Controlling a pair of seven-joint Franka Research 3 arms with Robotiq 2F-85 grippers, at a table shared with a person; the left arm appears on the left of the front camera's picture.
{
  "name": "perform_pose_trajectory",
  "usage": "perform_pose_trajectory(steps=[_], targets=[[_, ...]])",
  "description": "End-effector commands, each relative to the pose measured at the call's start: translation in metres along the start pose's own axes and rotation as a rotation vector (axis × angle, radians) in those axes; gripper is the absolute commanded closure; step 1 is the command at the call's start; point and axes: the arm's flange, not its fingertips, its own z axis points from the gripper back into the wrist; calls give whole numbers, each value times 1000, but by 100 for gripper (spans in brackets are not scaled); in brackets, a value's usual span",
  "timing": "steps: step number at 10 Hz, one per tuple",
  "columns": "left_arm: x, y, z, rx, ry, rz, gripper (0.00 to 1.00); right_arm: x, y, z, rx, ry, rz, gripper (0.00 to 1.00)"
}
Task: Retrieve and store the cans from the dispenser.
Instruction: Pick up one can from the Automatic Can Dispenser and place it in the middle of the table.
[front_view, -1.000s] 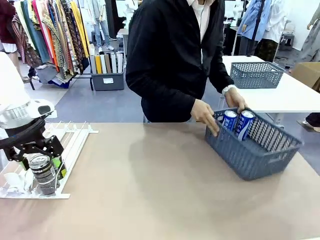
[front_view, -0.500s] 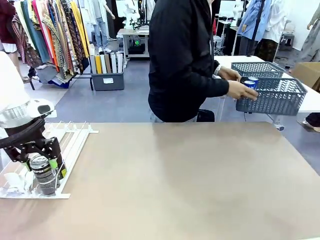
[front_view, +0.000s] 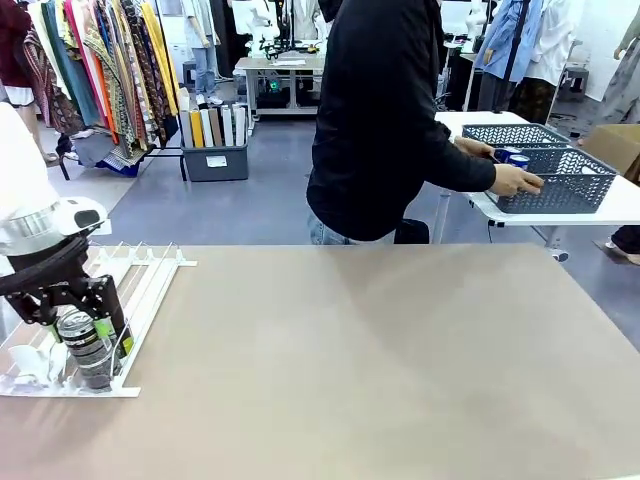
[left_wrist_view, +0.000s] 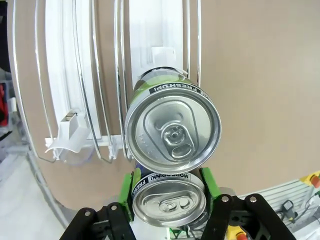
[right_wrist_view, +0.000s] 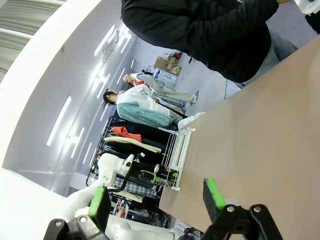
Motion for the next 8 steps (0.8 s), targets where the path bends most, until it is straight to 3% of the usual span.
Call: perform_pose_trajectory(steps=[1, 4, 8], targets=[[-6, 1, 16, 15, -28, 18, 100, 3, 3, -2, 22, -20, 10, 0], [-38, -8, 95, 19, -147, -28, 100, 3, 3, -2, 22, -20, 10, 0], [-114, -12, 189, -21, -434, -133, 100, 3, 3, -2, 22, -20, 10, 0]])
